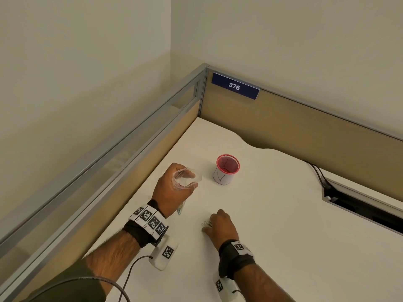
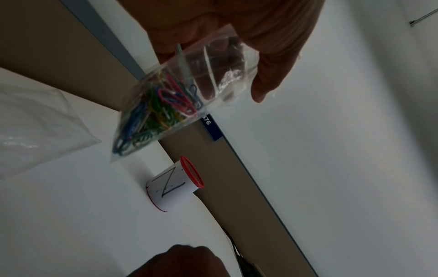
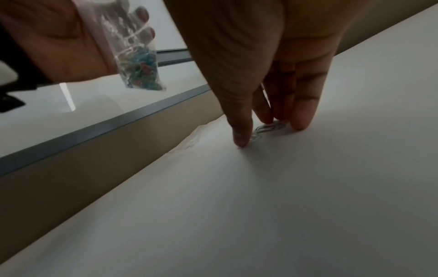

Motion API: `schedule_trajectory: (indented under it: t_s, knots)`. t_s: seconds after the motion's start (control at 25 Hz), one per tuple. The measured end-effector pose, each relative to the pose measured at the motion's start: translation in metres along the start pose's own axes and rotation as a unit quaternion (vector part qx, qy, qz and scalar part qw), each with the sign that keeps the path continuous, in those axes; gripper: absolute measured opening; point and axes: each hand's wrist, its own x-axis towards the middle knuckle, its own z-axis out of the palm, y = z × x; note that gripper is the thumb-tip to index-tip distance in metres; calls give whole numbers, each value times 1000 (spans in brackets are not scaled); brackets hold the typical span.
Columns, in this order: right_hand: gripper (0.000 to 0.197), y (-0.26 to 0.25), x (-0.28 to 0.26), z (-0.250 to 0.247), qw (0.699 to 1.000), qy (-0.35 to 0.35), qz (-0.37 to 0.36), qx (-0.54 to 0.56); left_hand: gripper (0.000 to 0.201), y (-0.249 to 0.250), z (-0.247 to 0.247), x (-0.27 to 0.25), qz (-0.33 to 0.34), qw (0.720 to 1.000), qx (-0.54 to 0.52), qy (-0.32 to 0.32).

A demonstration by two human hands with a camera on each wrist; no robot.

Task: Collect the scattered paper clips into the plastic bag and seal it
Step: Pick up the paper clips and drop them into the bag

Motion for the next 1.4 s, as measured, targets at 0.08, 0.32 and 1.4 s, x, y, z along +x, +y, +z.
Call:
schedule_trajectory:
  t_s: [0.08, 0.32, 1.4]
  knots:
    - [25, -6, 1, 3, 1000, 7, -6, -19, 35, 1, 3, -1, -1, 1000, 3, -5]
    - [20, -9, 1, 2, 998, 15, -25, -48, 35, 2, 4, -1, 6, 1000, 4, -2]
    - [19, -90, -42, -185, 943, 169, -274, -78, 40, 10, 27, -1, 11, 999, 25, -22]
